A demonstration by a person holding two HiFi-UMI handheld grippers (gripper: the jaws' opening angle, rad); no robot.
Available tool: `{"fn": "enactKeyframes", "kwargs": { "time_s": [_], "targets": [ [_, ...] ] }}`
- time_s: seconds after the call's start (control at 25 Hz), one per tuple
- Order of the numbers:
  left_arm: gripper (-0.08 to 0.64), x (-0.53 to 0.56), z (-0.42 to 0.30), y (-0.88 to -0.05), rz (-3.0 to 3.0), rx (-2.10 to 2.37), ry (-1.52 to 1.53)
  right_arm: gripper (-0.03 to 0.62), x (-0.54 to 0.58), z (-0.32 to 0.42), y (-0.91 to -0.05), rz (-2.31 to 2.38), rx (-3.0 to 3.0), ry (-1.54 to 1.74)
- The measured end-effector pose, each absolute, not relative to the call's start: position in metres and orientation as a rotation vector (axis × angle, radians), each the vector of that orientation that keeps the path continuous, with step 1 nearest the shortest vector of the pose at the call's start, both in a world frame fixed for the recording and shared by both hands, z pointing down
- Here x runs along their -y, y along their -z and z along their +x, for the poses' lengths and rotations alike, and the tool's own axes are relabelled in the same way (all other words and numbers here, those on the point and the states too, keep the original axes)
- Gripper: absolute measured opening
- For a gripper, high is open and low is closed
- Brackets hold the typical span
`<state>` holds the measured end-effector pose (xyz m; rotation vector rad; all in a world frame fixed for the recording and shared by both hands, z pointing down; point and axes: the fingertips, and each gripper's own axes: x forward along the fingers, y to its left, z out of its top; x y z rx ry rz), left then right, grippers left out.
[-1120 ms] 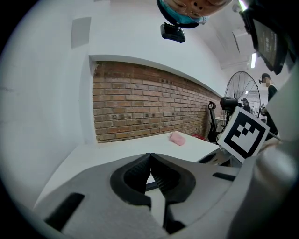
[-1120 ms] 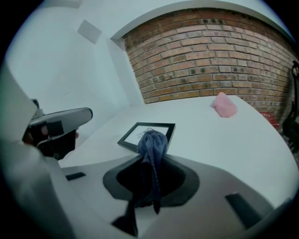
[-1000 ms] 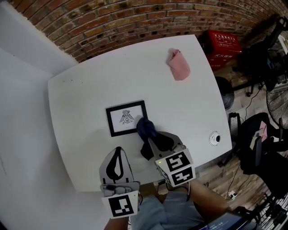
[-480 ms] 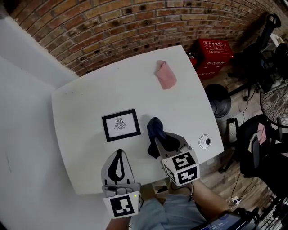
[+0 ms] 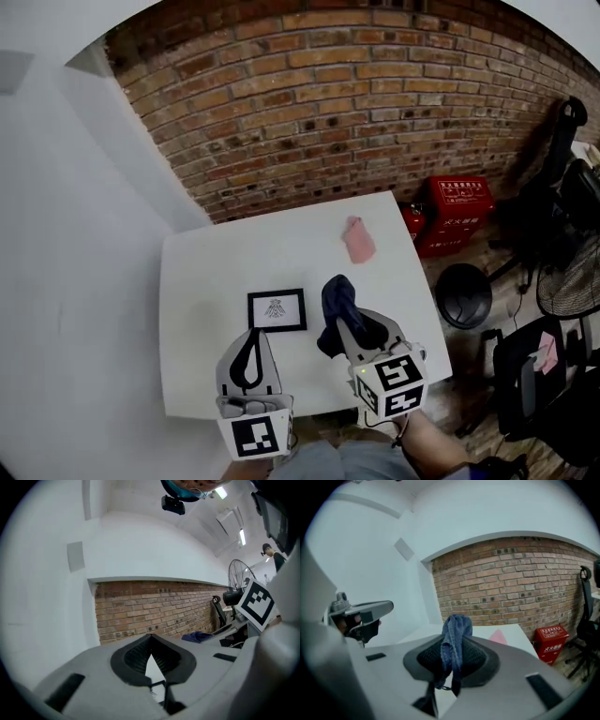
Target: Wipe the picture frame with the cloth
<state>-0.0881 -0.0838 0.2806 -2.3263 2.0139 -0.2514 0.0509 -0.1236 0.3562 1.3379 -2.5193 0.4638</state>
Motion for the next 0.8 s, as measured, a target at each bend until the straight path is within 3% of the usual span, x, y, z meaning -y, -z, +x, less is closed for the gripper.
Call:
{"fn": "enactKeyframes", "kwargs": {
  "time_s": [0.4,0.8],
  "targets": [
    [0.009,0.073,-0.074,-0.176,-2.181,-1.984,0.091,0.086,0.114,0.046,-0.230,1.332,2.772,-0.193],
    [0.009,0.066,-0.080,-0.171,-2.169,-2.031,0.086,0.087,0.098,0.038,-0.211,1.301,2.801,-0.087]
  ]
}}
